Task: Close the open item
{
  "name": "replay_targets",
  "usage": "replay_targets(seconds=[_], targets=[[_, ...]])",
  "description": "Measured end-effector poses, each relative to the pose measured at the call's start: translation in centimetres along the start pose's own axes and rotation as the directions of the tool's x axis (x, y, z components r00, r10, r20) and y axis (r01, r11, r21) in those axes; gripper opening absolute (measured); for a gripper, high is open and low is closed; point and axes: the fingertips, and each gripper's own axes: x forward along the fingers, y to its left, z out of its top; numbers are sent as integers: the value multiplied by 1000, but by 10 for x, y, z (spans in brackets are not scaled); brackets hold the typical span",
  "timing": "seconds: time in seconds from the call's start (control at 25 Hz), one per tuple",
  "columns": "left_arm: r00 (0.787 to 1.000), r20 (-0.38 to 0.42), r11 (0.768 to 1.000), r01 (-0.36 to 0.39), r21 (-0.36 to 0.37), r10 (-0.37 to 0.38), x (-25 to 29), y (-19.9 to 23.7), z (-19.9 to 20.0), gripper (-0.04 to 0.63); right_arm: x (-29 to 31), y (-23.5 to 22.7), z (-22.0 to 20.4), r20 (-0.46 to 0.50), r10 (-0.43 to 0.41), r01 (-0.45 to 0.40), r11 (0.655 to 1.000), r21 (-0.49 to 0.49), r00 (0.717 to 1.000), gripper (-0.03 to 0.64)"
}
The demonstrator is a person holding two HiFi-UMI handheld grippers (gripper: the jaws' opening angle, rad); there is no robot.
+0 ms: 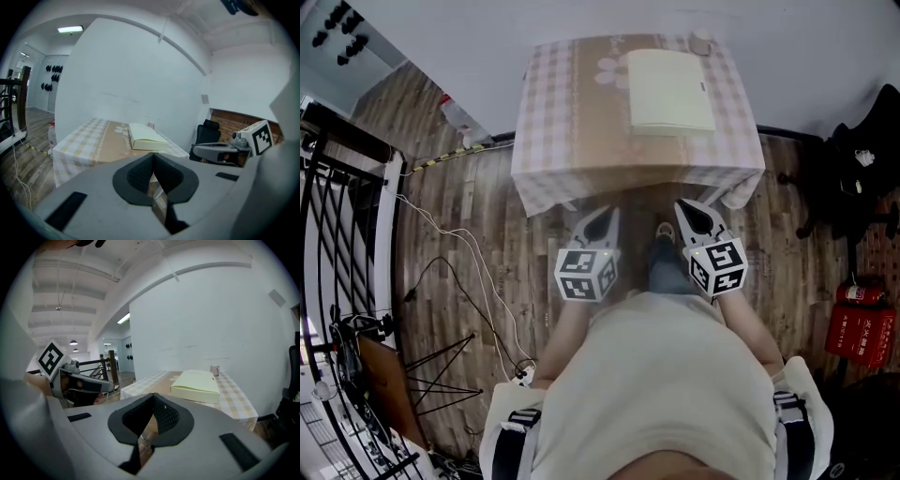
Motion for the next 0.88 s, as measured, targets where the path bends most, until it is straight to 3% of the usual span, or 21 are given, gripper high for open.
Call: replay_targets(seconds=[0.88], targets=[[1000, 18, 1000, 11, -20, -10, -6, -9, 3, 3, -12, 9, 13, 42, 23, -21, 999, -42, 999, 0]])
